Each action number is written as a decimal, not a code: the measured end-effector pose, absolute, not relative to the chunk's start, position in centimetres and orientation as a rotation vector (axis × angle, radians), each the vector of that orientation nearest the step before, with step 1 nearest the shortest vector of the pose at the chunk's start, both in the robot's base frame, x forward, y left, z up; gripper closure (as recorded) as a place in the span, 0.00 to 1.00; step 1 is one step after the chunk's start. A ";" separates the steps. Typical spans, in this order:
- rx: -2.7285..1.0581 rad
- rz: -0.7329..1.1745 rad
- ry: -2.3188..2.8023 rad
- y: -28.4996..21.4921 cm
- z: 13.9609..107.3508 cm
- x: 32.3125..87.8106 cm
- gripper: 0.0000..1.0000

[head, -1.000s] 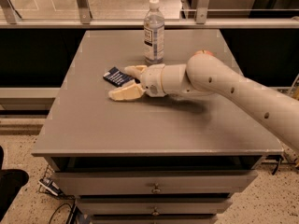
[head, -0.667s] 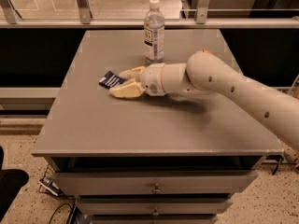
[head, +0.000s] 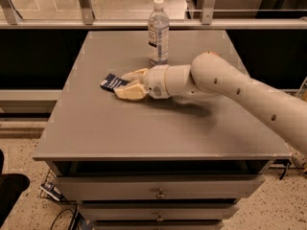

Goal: Pick rxbar blueberry

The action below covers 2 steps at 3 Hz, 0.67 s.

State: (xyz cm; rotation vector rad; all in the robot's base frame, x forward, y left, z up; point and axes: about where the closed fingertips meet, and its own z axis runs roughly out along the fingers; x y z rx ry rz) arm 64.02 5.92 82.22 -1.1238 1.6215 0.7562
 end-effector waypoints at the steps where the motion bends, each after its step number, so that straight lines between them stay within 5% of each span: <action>1: -1.179 0.784 1.583 5.5 84.2 63.2 1.00; 2: -1.274 0.799 1.506 4.1 88.4 61.9 1.00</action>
Offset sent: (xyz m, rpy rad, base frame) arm -0.0401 -0.0416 0.1139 -0.0289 -0.1169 0.2580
